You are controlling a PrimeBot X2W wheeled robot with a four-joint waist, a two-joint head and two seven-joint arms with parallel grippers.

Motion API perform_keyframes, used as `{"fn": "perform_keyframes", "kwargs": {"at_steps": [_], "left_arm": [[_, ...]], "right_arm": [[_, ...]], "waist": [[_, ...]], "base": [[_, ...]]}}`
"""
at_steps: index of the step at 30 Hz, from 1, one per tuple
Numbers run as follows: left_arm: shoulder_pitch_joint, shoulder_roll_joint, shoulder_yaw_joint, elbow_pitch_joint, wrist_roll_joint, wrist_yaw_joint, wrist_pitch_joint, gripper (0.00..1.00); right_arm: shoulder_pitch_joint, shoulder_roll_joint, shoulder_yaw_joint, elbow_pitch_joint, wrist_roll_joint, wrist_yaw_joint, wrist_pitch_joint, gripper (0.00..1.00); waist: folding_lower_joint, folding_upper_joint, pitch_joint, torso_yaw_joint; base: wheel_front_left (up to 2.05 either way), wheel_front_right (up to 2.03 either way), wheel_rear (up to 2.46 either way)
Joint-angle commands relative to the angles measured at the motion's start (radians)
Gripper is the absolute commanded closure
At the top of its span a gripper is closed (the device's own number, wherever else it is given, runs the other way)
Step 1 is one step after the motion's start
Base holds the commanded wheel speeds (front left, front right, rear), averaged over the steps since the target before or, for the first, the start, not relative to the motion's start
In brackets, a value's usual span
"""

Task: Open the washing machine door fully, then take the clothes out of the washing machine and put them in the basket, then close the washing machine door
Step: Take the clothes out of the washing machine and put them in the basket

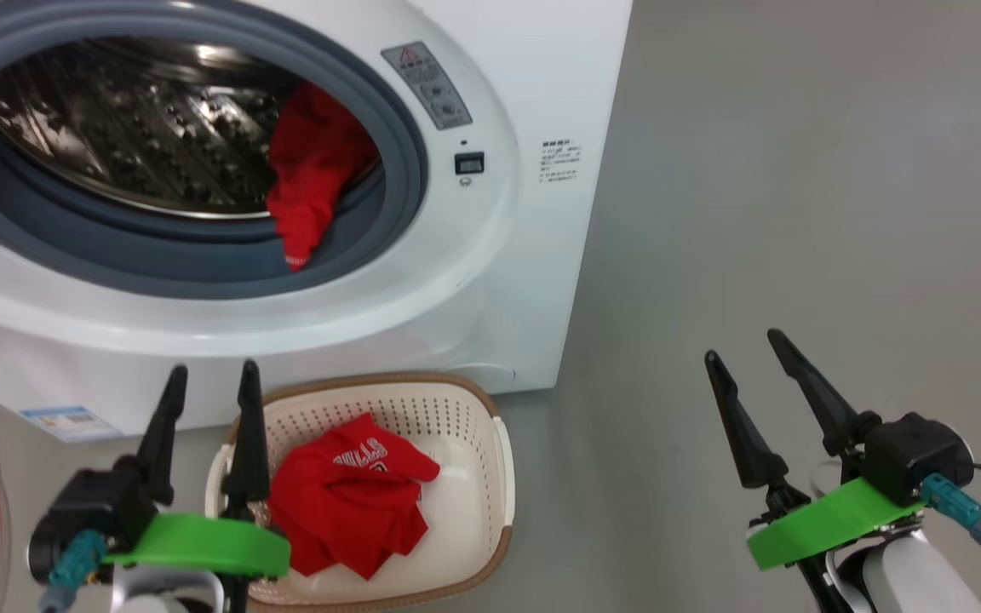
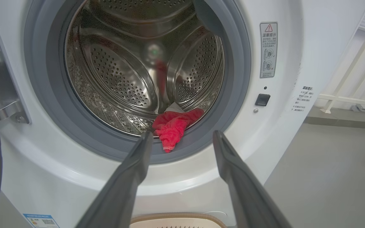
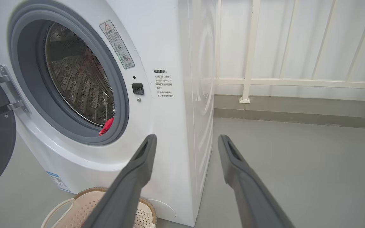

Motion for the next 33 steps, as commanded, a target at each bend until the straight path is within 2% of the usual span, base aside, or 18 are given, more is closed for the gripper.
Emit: {"fn": "perform_keyframes", "kwargs": {"at_steps": [1,14,33], "left_arm": [[-0.056,0.022,0.028,-0.013,0.008,0.0,0.001,0.0],[-0.319,0.048,0.05,0.112,-0.027,-0.017,-0.008,0.0],[-0.655,0.101,0.076,0.342,-0.022,-0.024,-0.03,0.0]], "right_arm": [[-0.038,-0.01,0.021,-0.03,0.007,0.0,-0.006,0.0],[-0.131,-0.03,0.038,-0.054,0.016,0.0,-0.006,0.0],[-0.196,-0.031,0.033,-0.07,0.034,0.0,-0.006,0.0]], "waist": [[0.0,-0.0001,0.052,0.008],[0.0,-0.0001,0.216,-0.004],[0.0,-0.0001,0.359,-0.04]], "base": [[0.0,0.0,0.0],[0.0,0.0,0.0],[0.0,0.0,0.0]]}}
